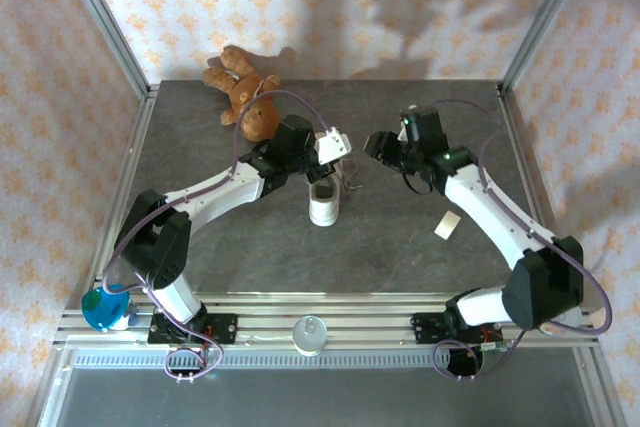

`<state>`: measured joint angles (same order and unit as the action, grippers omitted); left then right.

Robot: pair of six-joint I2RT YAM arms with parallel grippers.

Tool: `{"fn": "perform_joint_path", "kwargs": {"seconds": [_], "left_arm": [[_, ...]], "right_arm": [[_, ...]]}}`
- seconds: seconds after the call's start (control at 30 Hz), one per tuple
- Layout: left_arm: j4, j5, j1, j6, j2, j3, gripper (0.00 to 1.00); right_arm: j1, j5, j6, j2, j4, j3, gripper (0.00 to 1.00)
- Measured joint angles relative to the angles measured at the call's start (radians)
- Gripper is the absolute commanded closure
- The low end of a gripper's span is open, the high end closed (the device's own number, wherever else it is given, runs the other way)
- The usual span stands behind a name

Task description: Tie the shoes

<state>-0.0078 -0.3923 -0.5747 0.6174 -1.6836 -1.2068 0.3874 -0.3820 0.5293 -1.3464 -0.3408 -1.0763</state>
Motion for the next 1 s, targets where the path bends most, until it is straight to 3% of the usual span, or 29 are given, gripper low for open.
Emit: {"fn": "perform_joint_path", "kwargs": {"seconds": [0.17, 0.47, 0.77, 1.0], "left_arm": [[-0.026, -0.023, 0.000, -0.032, -0.010, -0.031, 1.00], [-0.057, -0.042, 0.000, -0.057, -0.025, -0.057, 1.00], [-0.072, -0.045, 0.003, -0.077, -0.046, -0.076, 1.00], [-0.093, -0.052, 0.008, -0.098, -0.060, -0.093, 1.00]], "right_arm": [[0.026, -0.060, 0.117, -0.038, 0.229, 0.188, 0.58], [0.079, -0.113, 0.139, -0.187, 0.419, 0.151, 0.72], [0.083, -0.133, 0.159, -0.237, 0.470, 0.147, 0.66], [0.085, -0.131, 0.174, -0.259, 0.492, 0.147, 0.70]]}}
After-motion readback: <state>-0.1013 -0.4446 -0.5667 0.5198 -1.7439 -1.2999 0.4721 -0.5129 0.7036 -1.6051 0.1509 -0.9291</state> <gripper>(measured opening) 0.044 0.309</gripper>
